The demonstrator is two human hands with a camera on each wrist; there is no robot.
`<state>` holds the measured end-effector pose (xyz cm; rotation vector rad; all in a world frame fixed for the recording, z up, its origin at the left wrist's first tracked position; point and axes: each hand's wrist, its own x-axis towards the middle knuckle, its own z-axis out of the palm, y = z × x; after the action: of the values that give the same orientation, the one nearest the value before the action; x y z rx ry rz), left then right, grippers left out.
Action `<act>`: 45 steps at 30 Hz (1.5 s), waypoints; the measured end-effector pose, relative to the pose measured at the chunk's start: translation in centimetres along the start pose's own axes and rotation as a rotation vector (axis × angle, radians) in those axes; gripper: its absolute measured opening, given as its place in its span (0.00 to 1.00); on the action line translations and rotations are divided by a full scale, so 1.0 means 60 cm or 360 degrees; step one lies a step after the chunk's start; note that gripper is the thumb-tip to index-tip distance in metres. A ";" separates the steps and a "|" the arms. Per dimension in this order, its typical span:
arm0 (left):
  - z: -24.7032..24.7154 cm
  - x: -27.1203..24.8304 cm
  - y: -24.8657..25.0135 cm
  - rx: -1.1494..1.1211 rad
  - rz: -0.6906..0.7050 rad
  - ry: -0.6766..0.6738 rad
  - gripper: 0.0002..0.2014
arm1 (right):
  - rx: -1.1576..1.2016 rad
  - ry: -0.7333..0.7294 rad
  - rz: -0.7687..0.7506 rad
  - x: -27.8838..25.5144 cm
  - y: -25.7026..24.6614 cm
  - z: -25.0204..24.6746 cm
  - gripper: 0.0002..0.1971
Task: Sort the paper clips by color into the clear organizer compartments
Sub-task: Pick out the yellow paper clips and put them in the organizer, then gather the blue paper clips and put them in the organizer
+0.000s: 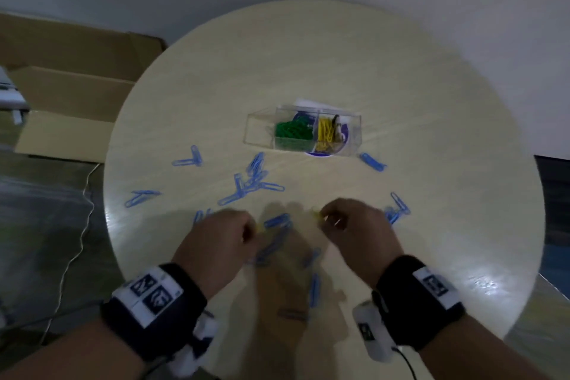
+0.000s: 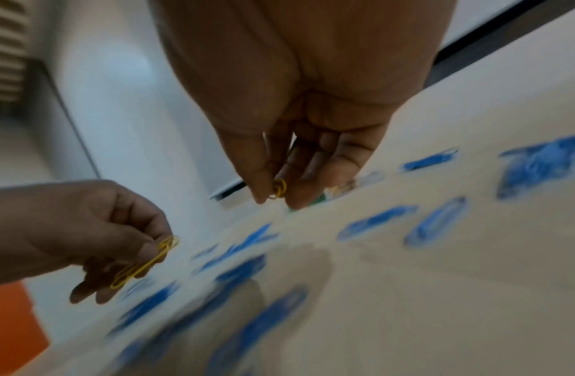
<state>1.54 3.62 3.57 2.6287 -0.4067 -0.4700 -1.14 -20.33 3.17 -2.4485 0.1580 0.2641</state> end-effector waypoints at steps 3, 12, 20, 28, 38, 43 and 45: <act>-0.031 0.092 0.062 -0.0364 -0.0061 0.0268 0.07 | 0.0152 0.0248 0.0170 0.060 0.018 -0.057 0.05; -0.013 0.303 0.157 -0.0654 -0.0120 0.0434 0.10 | 0.0411 0.0495 0.0258 0.183 0.040 -0.121 0.05; -0.004 0.312 0.144 -0.0582 -0.0064 0.0502 0.12 | 0.0454 0.0435 0.0221 0.232 0.008 -0.100 0.04; -0.074 0.175 -0.118 0.0059 -0.0401 0.0811 0.16 | -0.0059 0.0652 0.0324 0.178 0.119 -0.130 0.11; 0.012 0.085 -0.169 0.0157 -0.0792 0.0394 0.17 | -0.0239 0.0151 0.0546 0.139 0.108 -0.037 0.16; 0.062 0.092 -0.051 -0.0204 -0.0402 0.0360 0.21 | -0.0154 -0.0051 0.0146 0.112 0.044 0.021 0.15; 0.049 0.076 -0.038 -0.0533 -0.0321 0.0359 0.23 | 0.0002 -0.0004 0.0110 0.088 0.046 0.009 0.14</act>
<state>4.96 2.86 -1.17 2.3681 0.0112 -0.2705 3.40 -22.37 -0.11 -2.4440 0.2420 0.2975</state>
